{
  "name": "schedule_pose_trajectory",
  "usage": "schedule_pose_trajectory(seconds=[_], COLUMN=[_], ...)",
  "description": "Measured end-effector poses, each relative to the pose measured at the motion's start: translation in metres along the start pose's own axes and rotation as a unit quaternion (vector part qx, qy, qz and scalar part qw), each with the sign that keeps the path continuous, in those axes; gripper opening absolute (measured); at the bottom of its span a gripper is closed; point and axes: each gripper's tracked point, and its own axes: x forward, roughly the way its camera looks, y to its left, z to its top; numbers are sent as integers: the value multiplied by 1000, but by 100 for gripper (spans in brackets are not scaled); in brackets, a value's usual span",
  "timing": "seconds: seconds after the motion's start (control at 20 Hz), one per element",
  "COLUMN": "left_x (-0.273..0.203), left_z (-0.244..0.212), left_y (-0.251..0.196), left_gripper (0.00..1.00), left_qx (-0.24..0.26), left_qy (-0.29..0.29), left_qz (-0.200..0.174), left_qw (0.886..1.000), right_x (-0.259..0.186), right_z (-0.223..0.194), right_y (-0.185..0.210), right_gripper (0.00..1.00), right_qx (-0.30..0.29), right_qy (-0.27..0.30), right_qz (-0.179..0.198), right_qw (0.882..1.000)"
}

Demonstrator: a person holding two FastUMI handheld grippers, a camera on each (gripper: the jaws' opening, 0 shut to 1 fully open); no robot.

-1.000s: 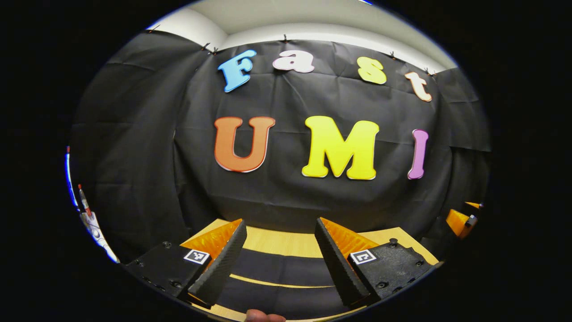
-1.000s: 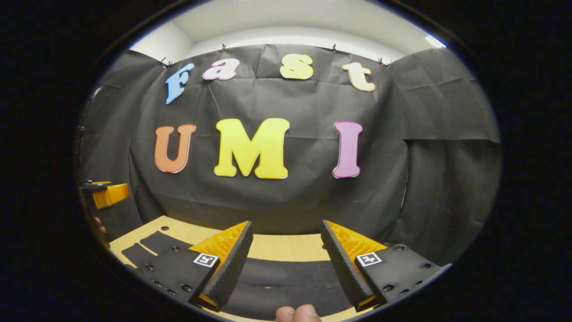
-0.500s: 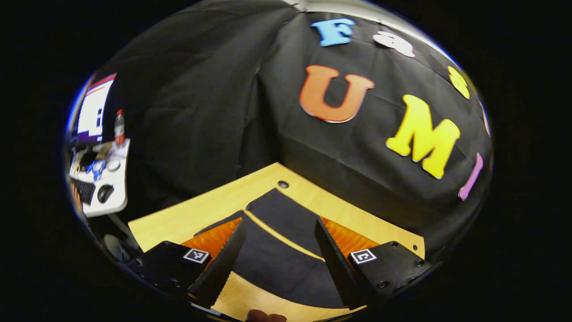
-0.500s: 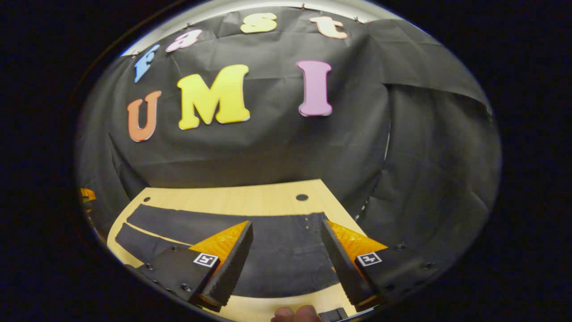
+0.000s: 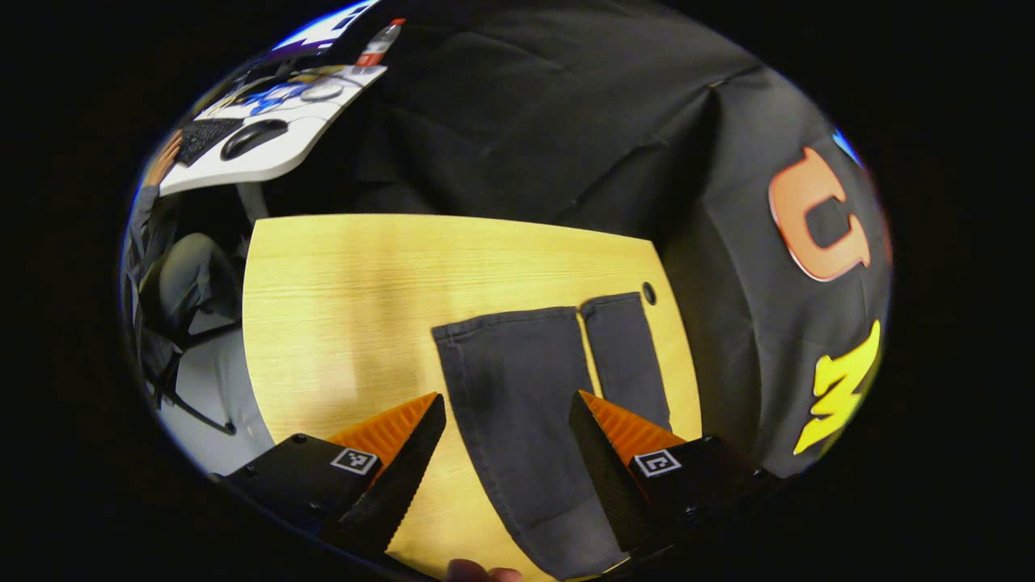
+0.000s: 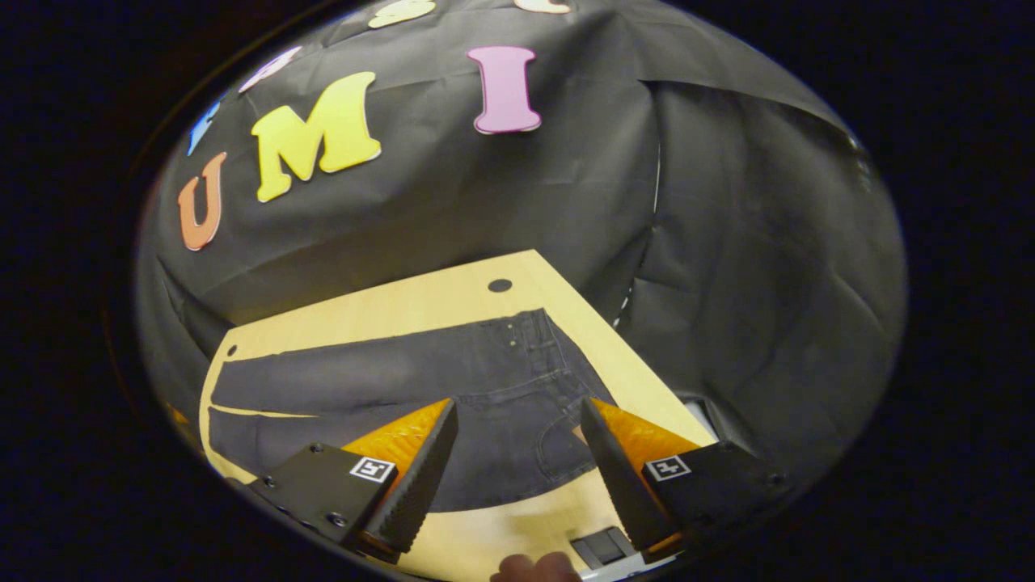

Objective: Grasp the waist and the cuffs of the jeans and fold them to make the two legs overlap; first hold the waist and fold one-third of the jeans toward the cuffs, then hold the cuffs and fold the remaining one-third in the same direction to finish folding.

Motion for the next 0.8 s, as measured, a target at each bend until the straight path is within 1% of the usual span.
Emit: schedule_pose_trajectory(seconds=[0.05,0.15,0.25,0.4,0.45,0.5,0.55,0.6,0.65,0.7,0.75,0.8], left_x=[9,25,39,54,57,61,65,68,70,74,76,78], left_z=[2,6,10,8,9,11,13,14,16,19,19,19], left_y=[6,8,12,16,15,14,16,18,18,14,15,14], left_gripper=[99,100,99,99,99,99,99,99,99,100,100,99], left_qx=[-10,-21,-20,-26,-26,-22,-18,-17,-17,-14,-11,-8], left_qy=[10,27,39,53,54,54,54,53,53,51,53,55], left_qz=[10,15,26,48,51,55,63,71,77,73,81,86], left_qw=[1000,999,999,997,997,997,996,996,995,996,995,995], right_x=[5,19,25,36,38,39,40,43,45,47,50,53], right_z=[-5,-13,-19,-20,-19,-20,-20,-22,-23,-24,-27,-31], right_y=[-8,-22,-35,-52,-55,-57,-59,-62,-64,-67,-70,-73], right_gripper=[96,96,96,99,94,98,94,94,99,94,99,99], right_qx=[9,44,83,119,123,126,129,134,142,154,169,185], right_qy=[16,47,70,83,85,89,94,98,103,108,117,126], right_qz=[-7,-17,-32,-51,-55,-56,-58,-59,-61,-63,-64,-64], right_qw=[1000,998,994,988,987,986,985,984,983,980,977,972])
